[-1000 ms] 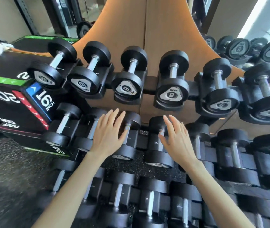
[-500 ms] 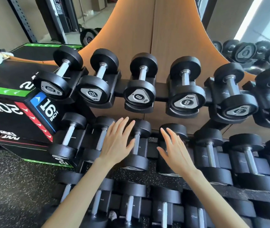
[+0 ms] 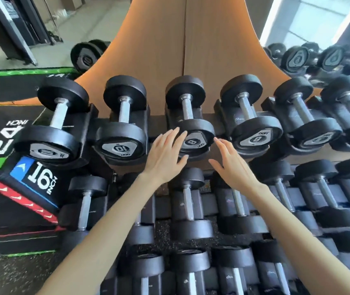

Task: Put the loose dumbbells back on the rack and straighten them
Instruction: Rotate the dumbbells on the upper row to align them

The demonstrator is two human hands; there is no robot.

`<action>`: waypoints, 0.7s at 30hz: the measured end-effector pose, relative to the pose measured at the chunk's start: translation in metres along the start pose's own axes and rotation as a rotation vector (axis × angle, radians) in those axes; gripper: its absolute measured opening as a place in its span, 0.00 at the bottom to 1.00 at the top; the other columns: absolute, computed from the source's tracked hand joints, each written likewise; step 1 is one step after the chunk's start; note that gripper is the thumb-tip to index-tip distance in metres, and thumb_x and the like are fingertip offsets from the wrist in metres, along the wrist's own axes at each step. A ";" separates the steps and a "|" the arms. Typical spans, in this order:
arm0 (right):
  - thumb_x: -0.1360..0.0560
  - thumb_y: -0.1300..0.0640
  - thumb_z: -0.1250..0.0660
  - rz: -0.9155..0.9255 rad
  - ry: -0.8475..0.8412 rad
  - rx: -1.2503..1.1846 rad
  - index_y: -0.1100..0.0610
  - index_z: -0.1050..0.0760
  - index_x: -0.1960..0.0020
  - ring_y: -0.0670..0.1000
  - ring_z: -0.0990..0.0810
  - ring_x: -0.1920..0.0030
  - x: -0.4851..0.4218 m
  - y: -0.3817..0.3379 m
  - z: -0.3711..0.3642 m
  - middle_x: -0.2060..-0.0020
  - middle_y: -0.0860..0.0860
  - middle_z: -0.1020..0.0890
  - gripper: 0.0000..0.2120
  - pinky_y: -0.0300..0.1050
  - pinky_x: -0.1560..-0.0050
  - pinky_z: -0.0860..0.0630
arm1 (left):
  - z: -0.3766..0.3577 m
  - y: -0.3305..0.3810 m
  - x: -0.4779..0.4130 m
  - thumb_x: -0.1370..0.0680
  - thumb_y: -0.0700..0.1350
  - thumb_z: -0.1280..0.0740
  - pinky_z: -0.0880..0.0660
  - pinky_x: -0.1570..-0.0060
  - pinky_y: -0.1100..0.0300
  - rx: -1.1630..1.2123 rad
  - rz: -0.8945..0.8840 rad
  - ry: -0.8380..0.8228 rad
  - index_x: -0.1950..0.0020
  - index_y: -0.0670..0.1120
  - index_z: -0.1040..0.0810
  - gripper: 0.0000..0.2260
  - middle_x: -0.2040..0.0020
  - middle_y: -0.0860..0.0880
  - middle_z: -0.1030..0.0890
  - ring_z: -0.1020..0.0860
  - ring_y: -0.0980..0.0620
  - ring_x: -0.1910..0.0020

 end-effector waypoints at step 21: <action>0.20 0.58 0.44 -0.075 -0.171 -0.666 0.61 0.37 0.29 0.35 0.27 0.45 -0.093 0.074 -0.062 0.42 0.49 0.25 0.19 0.27 0.43 0.33 | -0.024 -0.009 -0.102 0.32 0.65 0.32 0.33 0.62 0.65 0.223 -0.102 0.299 0.51 0.46 0.21 0.24 0.55 0.51 0.17 0.19 0.51 0.58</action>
Point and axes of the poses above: each hand's wrist, its own x-axis away from the middle knuckle, its own z-axis out of the back of the hand, y = z × x, the point moved 10 cm from there along -x, towards the middle knuckle
